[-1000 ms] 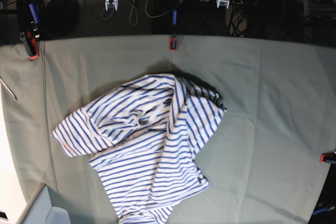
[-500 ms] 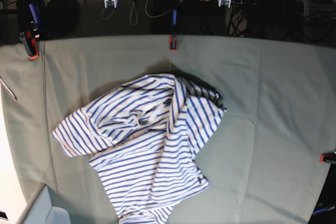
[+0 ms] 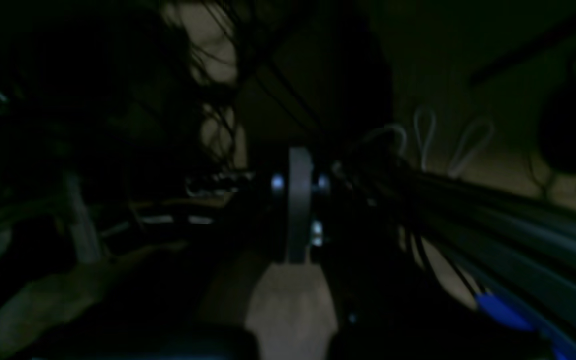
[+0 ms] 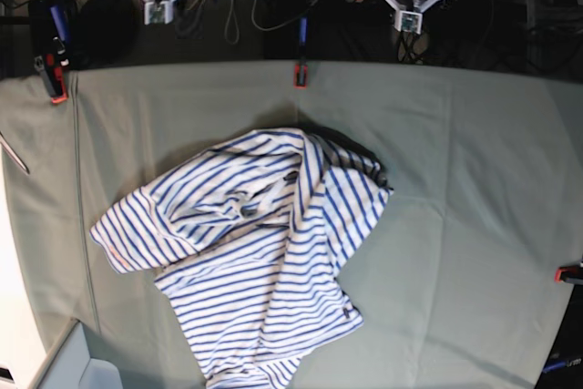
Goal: Layout the t-shirt on the table in an organized manner, then fold the t-shirt properly
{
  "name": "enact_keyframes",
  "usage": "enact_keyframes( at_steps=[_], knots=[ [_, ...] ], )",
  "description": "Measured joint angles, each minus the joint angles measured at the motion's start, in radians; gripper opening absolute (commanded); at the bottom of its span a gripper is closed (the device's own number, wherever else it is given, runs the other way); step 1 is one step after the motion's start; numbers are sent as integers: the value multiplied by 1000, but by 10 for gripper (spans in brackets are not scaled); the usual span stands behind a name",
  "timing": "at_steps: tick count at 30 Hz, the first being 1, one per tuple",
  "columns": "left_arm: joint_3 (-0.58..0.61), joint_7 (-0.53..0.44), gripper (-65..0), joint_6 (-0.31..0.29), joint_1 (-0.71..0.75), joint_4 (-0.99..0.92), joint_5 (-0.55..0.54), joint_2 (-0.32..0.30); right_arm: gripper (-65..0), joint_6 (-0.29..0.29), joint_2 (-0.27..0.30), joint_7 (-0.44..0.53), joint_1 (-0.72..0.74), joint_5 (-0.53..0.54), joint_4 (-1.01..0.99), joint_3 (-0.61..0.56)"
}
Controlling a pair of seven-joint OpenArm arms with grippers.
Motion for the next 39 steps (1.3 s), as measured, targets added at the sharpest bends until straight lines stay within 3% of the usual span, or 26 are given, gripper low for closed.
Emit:
enact_keyframes(
  at_steps=[6, 15, 19, 23, 26, 29, 35, 39],
  knots=[
    [-67, 6, -650, -1, 84, 243, -2, 18, -650, 1, 21, -12, -89, 0, 256, 3],
    [-164, 6, -649, -7, 121, 494, -2, 51, -650, 0, 20, -10, -103, 1, 497, -3],
    [-164, 5, -641, -6, 119, 575, -2, 53, -650, 0, 20, -91, -87, 0, 587, -7],
    [-161, 6, -518, -3, 119, 644, -38, 74, -650, 0, 18, -211, -39, 0, 631, -18],
    [-158, 5, -414, -8, 114, 696, -101, 100, -650, 0, 18, -235, -29, 1, 632, -25],
    [-152, 6, -379, -5, 91, 713, -126, 95, -648, 1, 21, -255, -24, 0, 632, -19],
    [-79, 5, -374, -3, 10, 705, -123, 95, -477, 2, 45, -249, -15, 0, 632, -23],
    [-24, 19, -374, 3, -42, 679, -121, 98, -396, 1, 45, -249, -13, 0, 632, -20]
  ],
)
